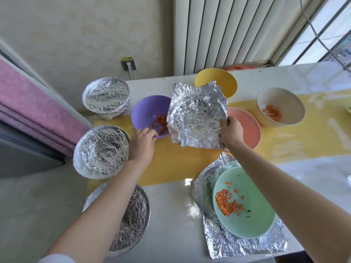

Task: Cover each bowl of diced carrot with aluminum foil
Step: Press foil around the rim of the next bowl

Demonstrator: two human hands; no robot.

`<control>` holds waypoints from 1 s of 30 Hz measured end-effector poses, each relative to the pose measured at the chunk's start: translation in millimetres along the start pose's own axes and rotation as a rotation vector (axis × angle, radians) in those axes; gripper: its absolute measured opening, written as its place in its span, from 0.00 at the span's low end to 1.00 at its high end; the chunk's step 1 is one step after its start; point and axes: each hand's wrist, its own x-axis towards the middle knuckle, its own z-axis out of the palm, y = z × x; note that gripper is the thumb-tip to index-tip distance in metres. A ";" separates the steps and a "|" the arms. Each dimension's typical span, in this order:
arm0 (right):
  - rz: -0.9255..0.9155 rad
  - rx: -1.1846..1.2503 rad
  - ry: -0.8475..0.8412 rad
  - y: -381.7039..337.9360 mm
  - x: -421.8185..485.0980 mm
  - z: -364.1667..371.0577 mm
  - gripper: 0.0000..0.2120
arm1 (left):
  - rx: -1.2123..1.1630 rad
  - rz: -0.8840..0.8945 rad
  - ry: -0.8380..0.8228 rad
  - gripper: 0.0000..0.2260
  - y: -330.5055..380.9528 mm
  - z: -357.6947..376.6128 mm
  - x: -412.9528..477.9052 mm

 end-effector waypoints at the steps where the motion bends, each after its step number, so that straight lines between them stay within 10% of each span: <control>1: -0.003 0.012 0.002 0.9 -0.7 1.0 0.13 | -0.006 0.020 0.001 0.03 -0.2 -0.4 -6.0; 15: -0.045 0.079 -0.105 1.7 -28.0 22.3 0.09 | -0.020 0.336 0.025 0.06 12.4 3.3 -101.0; 24: -0.080 0.098 -0.184 2.0 -49.1 34.9 0.13 | -1.117 -0.720 -0.020 0.10 31.9 -52.8 -80.9; 30: -0.121 0.124 -0.223 4.0 -59.8 46.3 0.14 | -1.149 -0.814 -0.110 0.14 33.7 -48.7 -79.6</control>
